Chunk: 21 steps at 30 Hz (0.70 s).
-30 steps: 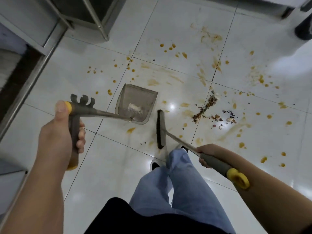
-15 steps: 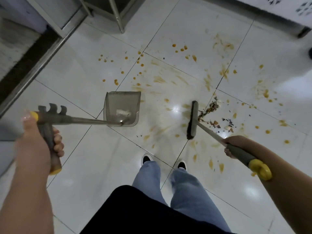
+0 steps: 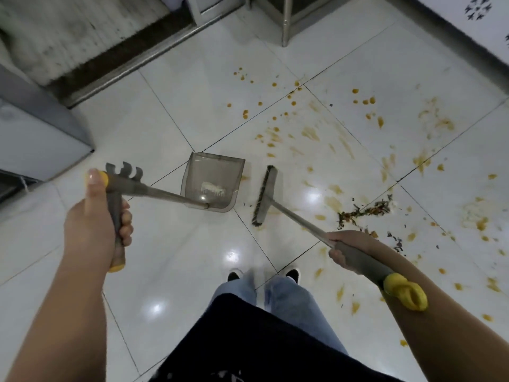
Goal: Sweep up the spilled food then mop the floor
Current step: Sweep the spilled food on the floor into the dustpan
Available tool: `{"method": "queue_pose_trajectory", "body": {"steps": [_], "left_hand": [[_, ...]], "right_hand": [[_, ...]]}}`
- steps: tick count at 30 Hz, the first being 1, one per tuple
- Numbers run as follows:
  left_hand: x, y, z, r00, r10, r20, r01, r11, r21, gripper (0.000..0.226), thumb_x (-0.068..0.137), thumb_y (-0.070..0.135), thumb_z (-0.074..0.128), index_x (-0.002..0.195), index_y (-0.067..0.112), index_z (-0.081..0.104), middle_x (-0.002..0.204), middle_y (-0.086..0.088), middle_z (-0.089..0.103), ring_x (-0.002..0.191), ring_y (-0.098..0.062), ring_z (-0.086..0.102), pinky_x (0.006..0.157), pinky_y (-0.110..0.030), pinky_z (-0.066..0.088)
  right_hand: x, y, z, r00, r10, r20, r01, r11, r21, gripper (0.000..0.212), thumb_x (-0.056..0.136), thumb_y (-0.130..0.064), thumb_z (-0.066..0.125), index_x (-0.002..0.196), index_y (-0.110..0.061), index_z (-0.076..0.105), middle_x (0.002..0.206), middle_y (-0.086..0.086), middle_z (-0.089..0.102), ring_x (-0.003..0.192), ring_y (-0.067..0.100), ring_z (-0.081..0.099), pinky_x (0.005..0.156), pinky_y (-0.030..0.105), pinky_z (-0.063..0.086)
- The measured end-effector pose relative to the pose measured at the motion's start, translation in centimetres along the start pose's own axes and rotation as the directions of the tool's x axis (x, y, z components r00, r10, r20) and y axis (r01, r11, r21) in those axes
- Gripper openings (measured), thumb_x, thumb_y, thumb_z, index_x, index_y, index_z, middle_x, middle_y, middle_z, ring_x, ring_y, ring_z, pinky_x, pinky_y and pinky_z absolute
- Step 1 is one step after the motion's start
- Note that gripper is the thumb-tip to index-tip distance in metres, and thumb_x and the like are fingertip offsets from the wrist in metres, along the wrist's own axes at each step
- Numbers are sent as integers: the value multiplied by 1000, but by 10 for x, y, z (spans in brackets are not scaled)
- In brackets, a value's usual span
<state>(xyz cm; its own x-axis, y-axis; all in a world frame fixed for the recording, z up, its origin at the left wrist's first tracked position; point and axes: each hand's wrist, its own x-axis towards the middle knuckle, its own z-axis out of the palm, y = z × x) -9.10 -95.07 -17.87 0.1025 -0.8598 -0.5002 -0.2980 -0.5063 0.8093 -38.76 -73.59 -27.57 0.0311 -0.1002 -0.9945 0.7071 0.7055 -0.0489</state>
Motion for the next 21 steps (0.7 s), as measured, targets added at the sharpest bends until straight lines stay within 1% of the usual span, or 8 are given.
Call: {"method": "queue_pose_trajectory", "body": {"steps": [2,3,6,9,13,16,18,21], "left_hand": [[0,-6,-12,999,24,-29,-24,1000,9,65,78,76,31,64,14,47,33,8,44,25,-7,33,32,-10,30],[0,-10,-20,999,28,-39,-28,1000,15,66,74,77,33,64,13,48,34,8,45,26,-7,34,32,-12,31],[3,-17,-46,998,-3,-68,6,999,43,73,54,85,37,63,14,51,36,7,46,28,-9,37,32,-15,32],[9,-28,-72,992,-29,-119,35,998,44,75,51,86,37,63,13,52,37,5,47,28,-10,37,34,-18,33],[12,-36,-96,988,-25,-153,31,999,33,73,56,84,40,63,12,53,38,6,48,29,-9,38,36,-18,34],[14,-42,-102,988,-12,-152,20,998,52,66,72,76,43,63,11,52,37,6,47,29,-7,38,32,-15,34],[17,-44,-104,990,4,-138,8,996,87,62,83,68,41,64,10,51,37,7,47,30,-6,38,31,-15,33],[25,-43,-111,992,17,-125,2,989,148,62,84,68,39,64,11,53,38,7,47,30,-5,39,28,-16,31]], "right_hand": [[9,6,14,999,-35,34,42,968,-248,31,99,-22,43,71,-10,41,39,0,48,24,4,45,30,9,36],[5,6,27,998,-37,41,47,959,-279,32,99,-25,44,71,-8,41,37,3,46,24,8,43,29,9,35],[11,1,65,999,26,41,-14,967,-255,34,98,-27,45,71,-7,41,35,4,43,23,9,42,28,9,36],[17,0,97,991,114,76,-84,945,-316,38,99,-31,41,68,-10,39,33,2,41,21,8,40,27,9,35],[31,-5,138,981,172,94,-135,939,-317,42,98,-34,40,63,-11,39,33,0,40,21,8,40,28,10,37],[47,-7,169,975,187,118,-142,940,-312,41,98,-34,42,64,-11,39,35,0,42,23,7,42,29,11,39],[60,-6,185,975,174,140,-131,953,-272,37,98,-32,43,68,-11,40,36,0,43,24,7,43,30,11,41],[77,-7,194,982,137,127,-104,965,-240,33,98,-30,43,72,-11,40,37,1,44,25,7,44,31,11,42]]}}
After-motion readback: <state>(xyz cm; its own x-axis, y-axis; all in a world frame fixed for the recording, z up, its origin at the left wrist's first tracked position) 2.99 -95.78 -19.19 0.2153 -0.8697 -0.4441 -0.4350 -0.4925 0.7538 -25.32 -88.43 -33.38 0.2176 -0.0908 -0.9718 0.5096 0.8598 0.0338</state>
